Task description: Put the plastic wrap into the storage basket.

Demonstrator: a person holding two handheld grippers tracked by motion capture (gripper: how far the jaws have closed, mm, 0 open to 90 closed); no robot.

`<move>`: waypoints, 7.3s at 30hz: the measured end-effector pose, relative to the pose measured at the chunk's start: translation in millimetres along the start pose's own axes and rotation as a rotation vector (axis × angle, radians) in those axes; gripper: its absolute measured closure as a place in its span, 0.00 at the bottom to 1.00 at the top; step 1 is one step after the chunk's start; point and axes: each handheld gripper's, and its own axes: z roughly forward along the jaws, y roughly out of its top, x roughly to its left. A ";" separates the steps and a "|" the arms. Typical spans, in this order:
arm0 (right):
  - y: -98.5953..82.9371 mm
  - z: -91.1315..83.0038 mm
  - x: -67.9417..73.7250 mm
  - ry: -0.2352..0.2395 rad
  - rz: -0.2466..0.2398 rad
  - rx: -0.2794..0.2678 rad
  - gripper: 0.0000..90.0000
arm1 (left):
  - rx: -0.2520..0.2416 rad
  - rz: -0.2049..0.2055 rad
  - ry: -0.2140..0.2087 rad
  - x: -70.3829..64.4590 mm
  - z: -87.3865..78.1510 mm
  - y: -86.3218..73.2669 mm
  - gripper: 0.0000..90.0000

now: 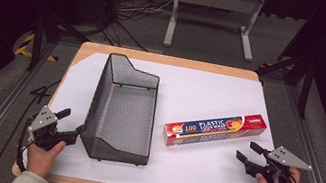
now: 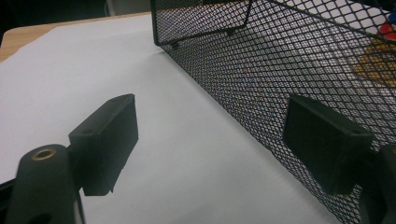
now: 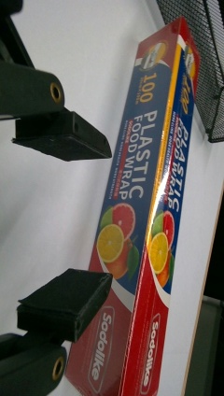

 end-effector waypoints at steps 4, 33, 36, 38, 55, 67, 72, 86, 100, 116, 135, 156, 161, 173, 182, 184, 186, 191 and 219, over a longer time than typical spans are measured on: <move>2.9 -1.2 0.4 0.026 0.010 -0.014 0.43 | 0.002 0.002 0.008 -0.2 0.3 0.1 0.22; 55.0 40.7 67.9 0.312 -0.055 -0.034 0.38 | 0.002 0.015 0.016 -0.8 3.3 2.1 0.22; 60.5 45.9 75.8 0.330 -0.067 -0.042 0.38 | 0.003 0.016 0.016 -0.8 3.0 2.2 0.22; 63.6 50.1 80.3 0.351 -0.065 -0.035 0.38 | 0.005 0.018 0.016 -0.9 3.1 2.1 0.22; 72.5 80.8 104.2 0.421 -0.127 0.108 0.88 | 0.008 0.026 0.020 -0.8 2.9 2.2 0.22; 67.8 103.7 109.3 0.404 -0.147 0.235 1.00 | 0.012 0.027 0.026 -0.5 2.4 1.9 0.22; 65.2 110.6 111.1 0.401 -0.155 0.265 1.00 | 0.010 0.026 0.028 -0.4 2.6 1.9 0.22; 60.8 134.2 121.2 0.362 -0.169 0.370 1.00 | 0.002 0.015 0.033 0.6 4.3 0.4 0.19; 75.2 162.8 123.2 0.287 -0.141 0.390 1.00 | 0.005 0.018 0.033 0.0 5.1 0.2 0.20; 93.5 191.3 118.0 0.168 -0.157 0.408 1.00 | 0.020 0.034 0.027 -2.2 7.4 -0.6 0.20; 110.8 150.8 104.2 0.284 -0.079 0.361 1.00 | 0.026 0.037 0.030 -2.5 7.7 -0.5 0.20; 141.1 103.4 29.2 0.175 0.006 0.278 1.00 | 0.024 0.029 0.030 -1.3 8.6 -1.3 0.18; 144.5 98.6 13.5 0.134 0.013 0.287 1.00 | 0.024 0.028 0.033 -1.4 8.7 -1.6 0.18; 148.1 91.1 -28.6 0.043 0.067 0.310 1.00 | 0.028 0.024 0.038 -0.8 10.3 -3.1 0.18; 132.7 96.7 -56.8 -0.035 0.120 0.352 1.00 | 0.027 0.025 0.040 -0.9 10.3 -3.4 0.18; 125.7 98.5 -63.9 -0.063 0.130 0.366 1.00 | 0.027 0.025 0.040 -1.0 10.2 -3.4 0.18; 118.0 99.3 -72.4 -0.100 0.141 0.383 1.00 | 0.027 0.026 0.040 -1.2 10.3 -3.5 0.18; 108.8 100.7 -81.4 -0.147 0.154 0.415 0.98 | 0.025 0.030 0.041 -2.0 10.5 -3.4 0.18; 95.8 96.0 -84.1 -0.172 0.136 0.647 1.00 | 0.011 0.030 0.048 -2.1 8.7 -2.1 0.19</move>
